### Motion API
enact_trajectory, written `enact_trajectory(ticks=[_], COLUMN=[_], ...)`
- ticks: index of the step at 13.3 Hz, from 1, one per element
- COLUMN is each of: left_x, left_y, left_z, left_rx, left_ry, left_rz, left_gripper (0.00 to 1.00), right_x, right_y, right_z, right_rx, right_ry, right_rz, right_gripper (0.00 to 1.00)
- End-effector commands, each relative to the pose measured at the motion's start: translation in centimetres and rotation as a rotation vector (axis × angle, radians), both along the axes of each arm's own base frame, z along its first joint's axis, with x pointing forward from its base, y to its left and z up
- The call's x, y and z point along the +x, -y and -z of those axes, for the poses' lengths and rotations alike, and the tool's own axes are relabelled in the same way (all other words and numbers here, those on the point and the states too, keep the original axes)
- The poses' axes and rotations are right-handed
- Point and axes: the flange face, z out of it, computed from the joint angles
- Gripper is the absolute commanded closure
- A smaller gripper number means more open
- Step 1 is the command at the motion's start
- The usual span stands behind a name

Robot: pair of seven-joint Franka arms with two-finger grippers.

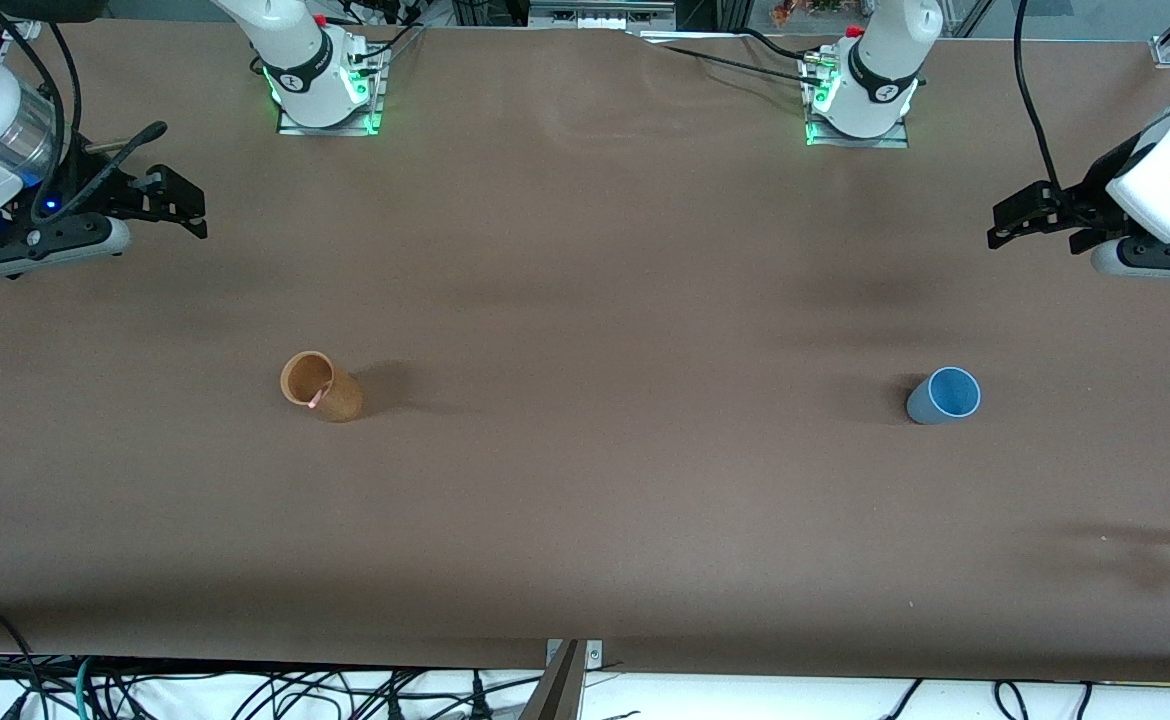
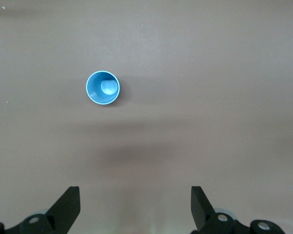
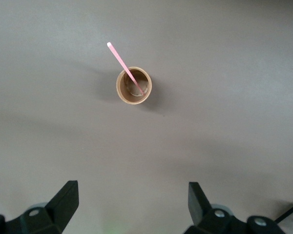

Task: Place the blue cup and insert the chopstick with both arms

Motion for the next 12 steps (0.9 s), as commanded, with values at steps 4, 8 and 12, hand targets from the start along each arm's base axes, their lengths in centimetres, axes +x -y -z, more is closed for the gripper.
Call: enact_trajectory(ticks=[4, 8, 12], left_x=[-0.3, 0.2, 2.6], left_y=[0.2, 0.4, 0.4], left_z=[-0.2, 0.4, 3.2], left_rx=[-0.020, -0.029, -0.019], left_ry=[-0.002, -0.010, -0.034], left_rz=[0.008, 0.006, 0.005], left_gripper=[0.00, 0.00, 0.00], right_x=[-0.3, -0.3, -0.3], right_y=[-0.4, -0.4, -0.4], right_z=[-0.9, -0.8, -0.9], right_rx=[0.012, 0.012, 0.012], right_ry=[-0.001, -0.003, -0.001], right_rz=[0.003, 0.002, 0.003], right_gripper=[0.00, 0.00, 0.00])
